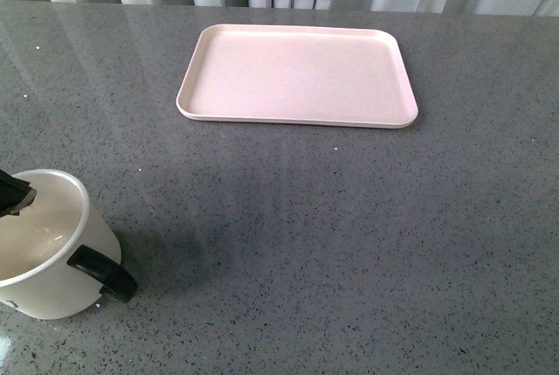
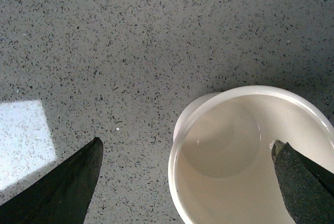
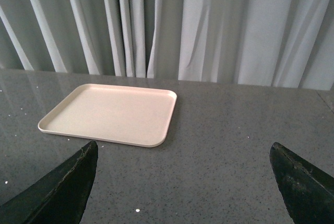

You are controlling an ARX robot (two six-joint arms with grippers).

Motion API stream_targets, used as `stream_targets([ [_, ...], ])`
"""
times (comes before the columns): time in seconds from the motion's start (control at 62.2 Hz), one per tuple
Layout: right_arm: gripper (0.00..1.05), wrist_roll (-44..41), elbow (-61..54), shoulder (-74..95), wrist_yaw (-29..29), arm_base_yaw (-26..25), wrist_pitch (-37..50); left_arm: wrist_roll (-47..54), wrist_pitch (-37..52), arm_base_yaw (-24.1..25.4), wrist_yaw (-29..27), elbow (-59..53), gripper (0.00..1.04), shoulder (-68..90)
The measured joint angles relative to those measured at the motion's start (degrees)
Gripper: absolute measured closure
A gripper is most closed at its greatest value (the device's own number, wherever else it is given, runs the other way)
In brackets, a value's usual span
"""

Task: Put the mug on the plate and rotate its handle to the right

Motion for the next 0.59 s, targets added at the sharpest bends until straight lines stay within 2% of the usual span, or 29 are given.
stream_targets([
  [0.595, 0.09, 0.0, 0.0, 0.0, 0.0, 0.0, 0.0, 3.3, -0.2, 3.7, 0.6, 1.2, 0.09, 5.1],
])
